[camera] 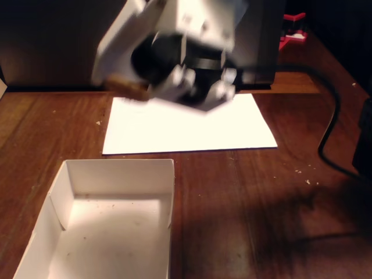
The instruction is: Grasp a mini cookies block and put it in the white box.
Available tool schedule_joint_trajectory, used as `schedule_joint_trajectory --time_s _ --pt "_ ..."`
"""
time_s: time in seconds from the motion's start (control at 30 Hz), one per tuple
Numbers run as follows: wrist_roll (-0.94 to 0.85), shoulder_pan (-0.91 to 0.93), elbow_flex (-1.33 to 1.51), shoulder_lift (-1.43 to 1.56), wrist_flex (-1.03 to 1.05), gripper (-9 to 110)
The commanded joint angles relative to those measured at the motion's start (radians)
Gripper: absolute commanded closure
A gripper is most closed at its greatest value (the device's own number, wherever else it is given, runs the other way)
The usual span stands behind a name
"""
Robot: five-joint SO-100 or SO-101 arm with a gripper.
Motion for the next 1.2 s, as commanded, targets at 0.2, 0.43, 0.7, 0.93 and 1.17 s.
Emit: schedule_joint_trajectory --time_s 0.2,0.43,0.7,0.93,1.17 --pt "0.133 -0.025 -0.12 -0.117 -0.114 76" --pt "0.189 -0.048 -0.117 -0.198 -0.127 76" --pt "0.198 -0.114 -0.112 -0.255 -0.132 76" --pt "0.201 -0.112 -0.117 -0.29 -0.152 76" --pt "0.198 -0.091 -0.118 -0.298 -0.163 76"
